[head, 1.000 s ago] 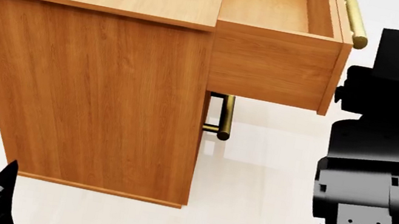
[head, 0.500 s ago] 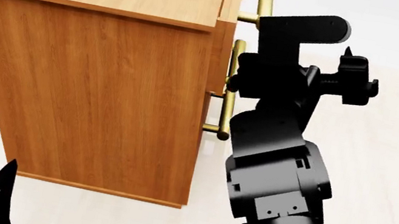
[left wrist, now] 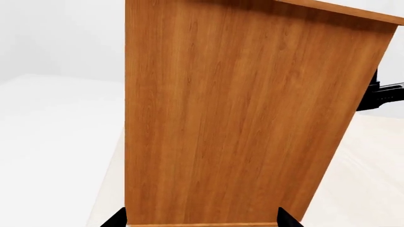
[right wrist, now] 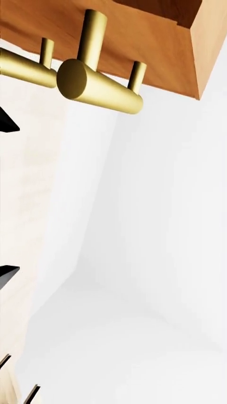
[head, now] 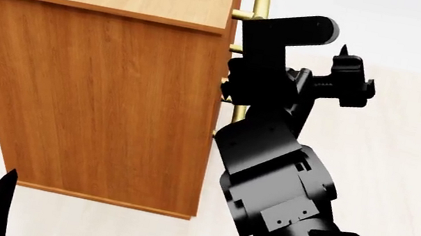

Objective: Close the top drawer of the cabinet.

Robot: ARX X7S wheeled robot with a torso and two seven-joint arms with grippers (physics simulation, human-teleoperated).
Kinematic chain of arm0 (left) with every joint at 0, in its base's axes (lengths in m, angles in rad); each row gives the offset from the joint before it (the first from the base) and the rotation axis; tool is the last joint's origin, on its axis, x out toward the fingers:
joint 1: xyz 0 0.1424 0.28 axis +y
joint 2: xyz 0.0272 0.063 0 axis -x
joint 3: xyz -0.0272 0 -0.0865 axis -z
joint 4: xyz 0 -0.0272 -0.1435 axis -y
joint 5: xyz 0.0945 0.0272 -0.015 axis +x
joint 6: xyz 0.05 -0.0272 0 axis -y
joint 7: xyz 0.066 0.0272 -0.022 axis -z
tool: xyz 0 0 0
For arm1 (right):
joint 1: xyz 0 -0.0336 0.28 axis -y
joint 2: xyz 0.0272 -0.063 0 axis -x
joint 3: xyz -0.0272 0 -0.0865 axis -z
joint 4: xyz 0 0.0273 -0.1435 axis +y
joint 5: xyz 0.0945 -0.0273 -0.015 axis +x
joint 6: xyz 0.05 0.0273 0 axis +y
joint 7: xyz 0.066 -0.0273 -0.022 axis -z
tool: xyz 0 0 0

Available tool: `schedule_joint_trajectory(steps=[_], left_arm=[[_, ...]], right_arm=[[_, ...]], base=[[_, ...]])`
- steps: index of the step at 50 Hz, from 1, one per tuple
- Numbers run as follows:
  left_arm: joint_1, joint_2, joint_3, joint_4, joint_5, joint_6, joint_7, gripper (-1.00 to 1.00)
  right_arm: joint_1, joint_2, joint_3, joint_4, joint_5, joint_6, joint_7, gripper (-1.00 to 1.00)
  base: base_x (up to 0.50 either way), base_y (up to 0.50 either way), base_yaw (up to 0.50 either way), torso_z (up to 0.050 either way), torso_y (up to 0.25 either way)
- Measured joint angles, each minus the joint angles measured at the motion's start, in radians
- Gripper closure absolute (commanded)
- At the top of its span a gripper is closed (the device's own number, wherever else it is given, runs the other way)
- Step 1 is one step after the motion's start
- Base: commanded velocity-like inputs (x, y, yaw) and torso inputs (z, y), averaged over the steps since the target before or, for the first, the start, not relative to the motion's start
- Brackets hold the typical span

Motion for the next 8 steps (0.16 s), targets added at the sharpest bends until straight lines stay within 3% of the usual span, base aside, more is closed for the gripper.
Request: schedule_joint_trajectory(steps=[8], left_arm=[[0.007,-0.004,0.005,-0.001,0.001,0.015,0.003,-1.00]], right_arm=[[0.002,0.002,-0.048,0.010,0.061,-0.031,-0.012,-1.00]], base=[[0.00,0.00,0.00,0.000,0.000]])
